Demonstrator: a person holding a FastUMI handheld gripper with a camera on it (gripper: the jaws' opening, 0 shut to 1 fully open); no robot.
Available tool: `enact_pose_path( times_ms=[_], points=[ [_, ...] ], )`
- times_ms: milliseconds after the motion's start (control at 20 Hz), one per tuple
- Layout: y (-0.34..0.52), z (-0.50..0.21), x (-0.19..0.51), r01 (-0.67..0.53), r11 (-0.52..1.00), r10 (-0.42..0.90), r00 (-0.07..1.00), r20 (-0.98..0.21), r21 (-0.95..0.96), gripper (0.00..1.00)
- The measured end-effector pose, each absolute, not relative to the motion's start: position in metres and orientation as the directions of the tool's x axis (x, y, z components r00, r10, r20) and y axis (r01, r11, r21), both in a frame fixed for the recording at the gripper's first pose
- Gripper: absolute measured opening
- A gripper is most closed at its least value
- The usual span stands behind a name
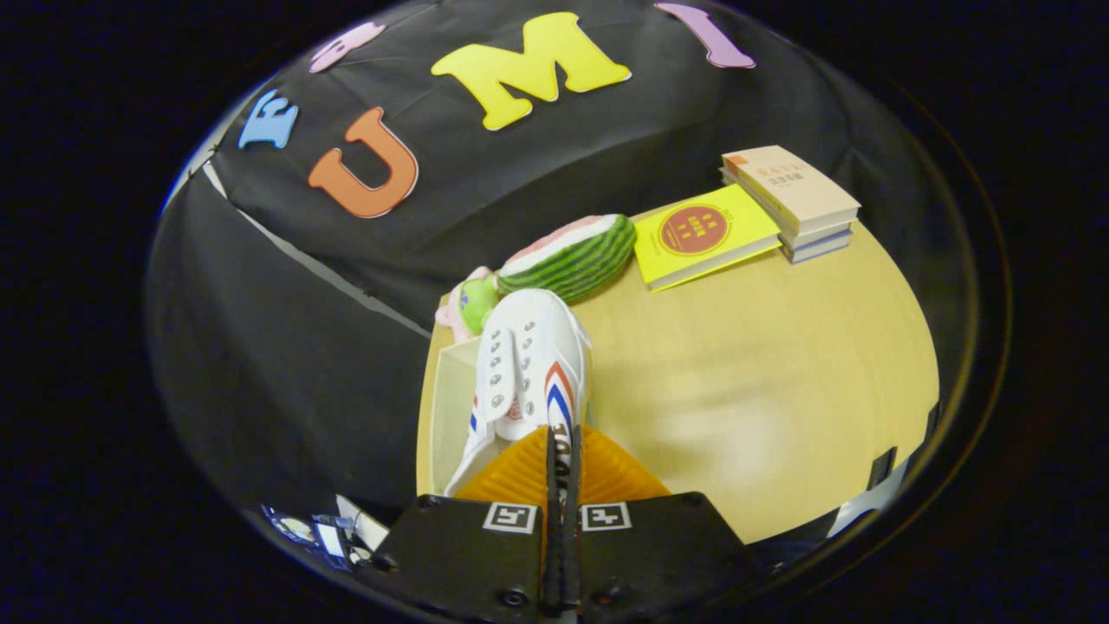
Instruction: Open the storage box then place both shoes into the box .Put the left shoe in first, then the right shoe, with the right side of both shoes facing outward in a uniform manner.
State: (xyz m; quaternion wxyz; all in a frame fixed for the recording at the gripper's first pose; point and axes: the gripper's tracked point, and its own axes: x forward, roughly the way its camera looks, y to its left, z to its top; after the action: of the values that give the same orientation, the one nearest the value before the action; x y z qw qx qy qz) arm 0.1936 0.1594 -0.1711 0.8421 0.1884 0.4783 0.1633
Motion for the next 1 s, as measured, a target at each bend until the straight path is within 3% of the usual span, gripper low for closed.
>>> enact_pose_path(
  times_ms=[200, 600, 800, 850, 950, 1000],
  points=[
    [0.203, -0.192, 0.198, -0.085, 0.868, 0.466, 0.484, -0.741, 0.490, 0.05],
    [0.247, -0.245, 0.212, -0.058, 0.933, 0.325, 0.551, -0.768, 0.354, 0.06],
    [0.261, -0.267, 0.218, -0.071, 0.933, 0.333, 0.548, -0.767, 0.353, 0.06],
    [0.266, -0.265, 0.220, -0.091, 0.922, 0.362, 0.549, -0.754, 0.376, 0.10],
    [0.264, -0.246, 0.224, -0.152, 0.912, 0.390, 0.607, -0.692, 0.381, 0.56],
    [0.249, -0.228, 0.231, -0.155, 0.934, 0.340, 0.656, -0.674, 0.321, 0.79]
  ],
)
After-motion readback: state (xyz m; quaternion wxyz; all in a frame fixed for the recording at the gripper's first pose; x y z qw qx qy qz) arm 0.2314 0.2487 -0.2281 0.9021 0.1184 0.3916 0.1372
